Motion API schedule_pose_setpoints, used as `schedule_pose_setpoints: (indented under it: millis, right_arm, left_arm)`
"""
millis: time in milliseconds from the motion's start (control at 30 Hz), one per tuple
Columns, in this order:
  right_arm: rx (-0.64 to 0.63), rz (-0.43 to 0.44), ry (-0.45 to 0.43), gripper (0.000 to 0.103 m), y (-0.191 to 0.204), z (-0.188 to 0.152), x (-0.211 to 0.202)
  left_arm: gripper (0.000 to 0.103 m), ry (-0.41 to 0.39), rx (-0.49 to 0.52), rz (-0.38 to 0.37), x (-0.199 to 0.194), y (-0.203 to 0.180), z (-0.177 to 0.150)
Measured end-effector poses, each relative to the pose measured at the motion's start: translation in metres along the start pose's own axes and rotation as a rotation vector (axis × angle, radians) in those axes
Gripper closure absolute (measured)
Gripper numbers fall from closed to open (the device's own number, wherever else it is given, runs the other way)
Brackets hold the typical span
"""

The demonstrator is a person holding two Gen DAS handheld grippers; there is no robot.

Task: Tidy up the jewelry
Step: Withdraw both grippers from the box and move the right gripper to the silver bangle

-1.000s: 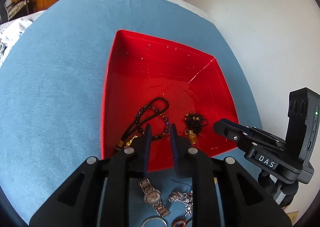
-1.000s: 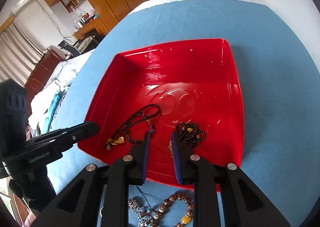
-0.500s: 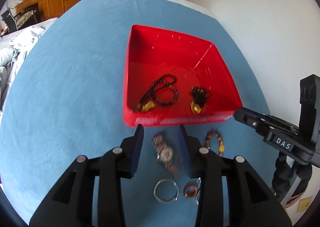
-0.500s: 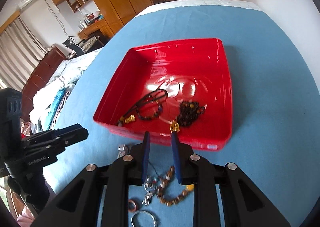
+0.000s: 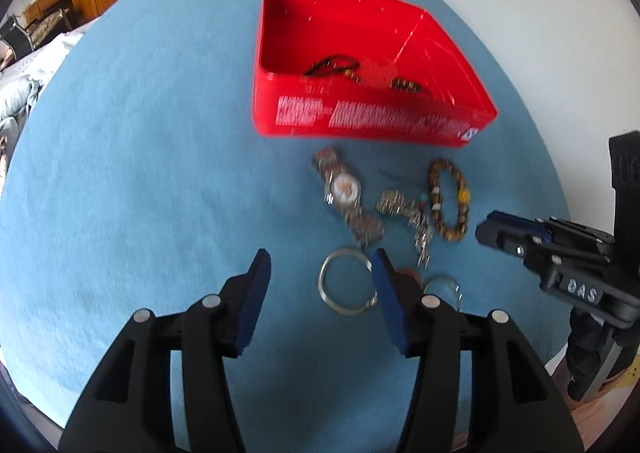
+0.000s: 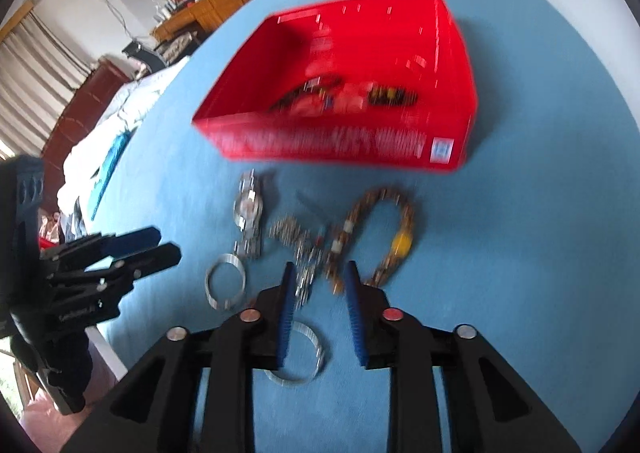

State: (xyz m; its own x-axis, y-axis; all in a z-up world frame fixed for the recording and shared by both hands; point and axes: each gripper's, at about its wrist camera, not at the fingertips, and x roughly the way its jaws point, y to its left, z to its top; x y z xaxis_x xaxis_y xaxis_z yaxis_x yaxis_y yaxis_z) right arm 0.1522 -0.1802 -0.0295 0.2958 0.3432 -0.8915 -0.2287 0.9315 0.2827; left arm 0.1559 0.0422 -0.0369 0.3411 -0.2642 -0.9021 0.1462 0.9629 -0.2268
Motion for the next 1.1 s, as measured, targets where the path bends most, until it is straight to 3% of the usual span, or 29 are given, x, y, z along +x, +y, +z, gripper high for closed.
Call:
schedule_pose_setpoints:
  millis: [367,700,900,1100]
  right_arm:
    - [0.007,0.001,0.126,0.056,0.009,-0.039,0.02]
    - [0.003,-0.025,0.147,0.052,0.013,-0.043,0.027]
    - [-0.023,-0.058,0.141,0.044,0.027,-0.044,0.033]
    - [-0.07,-0.121,0.125,0.046,0.039,-0.046,0.039]
  left_arm:
    - [0.029,0.044,-0.039,0.013,0.006,0.009,-0.036]
    - [0.023,0.036,-0.05,0.022,0.005,0.01,-0.049]
    - [0.023,0.024,-0.063,0.033,0.003,0.013,-0.051]
    - [0.022,0.026,-0.07,0.032,0.002,0.017,-0.051]
